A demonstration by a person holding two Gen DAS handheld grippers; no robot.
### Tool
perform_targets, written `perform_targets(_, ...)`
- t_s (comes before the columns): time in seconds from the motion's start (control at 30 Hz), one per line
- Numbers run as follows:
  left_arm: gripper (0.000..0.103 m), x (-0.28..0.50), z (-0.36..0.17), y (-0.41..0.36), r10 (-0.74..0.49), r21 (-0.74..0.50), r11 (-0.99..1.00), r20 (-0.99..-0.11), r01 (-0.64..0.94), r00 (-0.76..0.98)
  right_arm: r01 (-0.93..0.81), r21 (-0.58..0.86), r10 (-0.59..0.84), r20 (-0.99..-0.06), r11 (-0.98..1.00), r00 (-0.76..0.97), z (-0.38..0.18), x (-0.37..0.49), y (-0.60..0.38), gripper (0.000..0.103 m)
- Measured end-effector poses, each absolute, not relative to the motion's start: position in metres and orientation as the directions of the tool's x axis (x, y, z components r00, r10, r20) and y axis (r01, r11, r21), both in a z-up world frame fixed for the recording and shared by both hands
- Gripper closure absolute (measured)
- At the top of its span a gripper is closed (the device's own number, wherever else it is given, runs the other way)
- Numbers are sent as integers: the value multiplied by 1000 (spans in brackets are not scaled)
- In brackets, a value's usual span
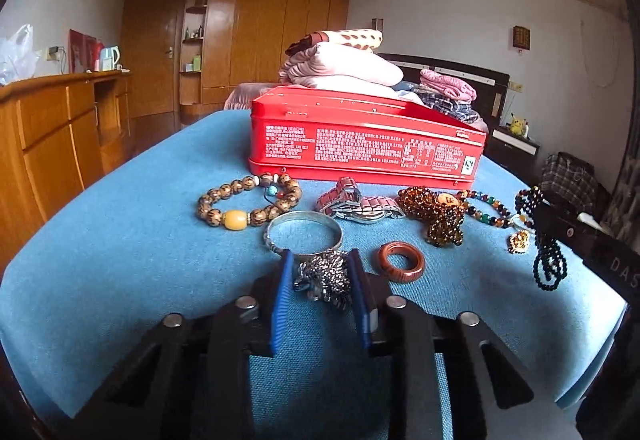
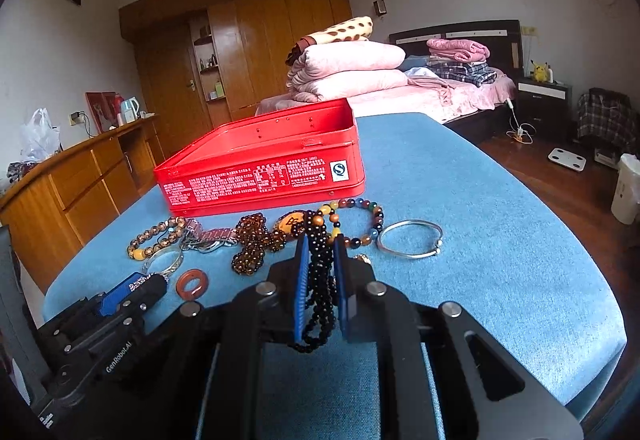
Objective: Organize jewelry
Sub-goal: 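Lift the black bead necklace with the right gripper while the left gripper grasps the silver chain pendant, then carry both items over the red tin and open both grippers to drop them inside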
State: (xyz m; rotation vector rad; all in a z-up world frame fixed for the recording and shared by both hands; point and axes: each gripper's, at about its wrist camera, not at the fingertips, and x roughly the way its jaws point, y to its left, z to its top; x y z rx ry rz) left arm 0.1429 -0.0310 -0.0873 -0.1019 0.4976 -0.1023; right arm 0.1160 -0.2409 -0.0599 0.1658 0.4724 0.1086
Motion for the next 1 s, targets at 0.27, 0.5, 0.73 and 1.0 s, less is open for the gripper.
perform_targets(0.27, 78, 114, -69, -10, -107, -130, 990, -385, 61, 917, -64, 191, 141, -421, 979, 896, -58, 113, -243, 91)
perform_targets(0.5, 78, 127, -58, -2, -100, -144, 988, -386, 47, 917, -94, 170, 152, -374, 981, 915, -45, 113, -234, 91)
perform_targets(0.73, 78, 158, -34, -7, -92, -118, 992, -364, 51, 927, -121, 149, 166, -343, 981, 925, -25, 134, -230, 91)
perform_targets(1.0, 85, 220, 8, -14, -138, -146, 985, -357, 91, 924, -146, 166, 196, -349, 975, 917, 10, 198, -228, 91)
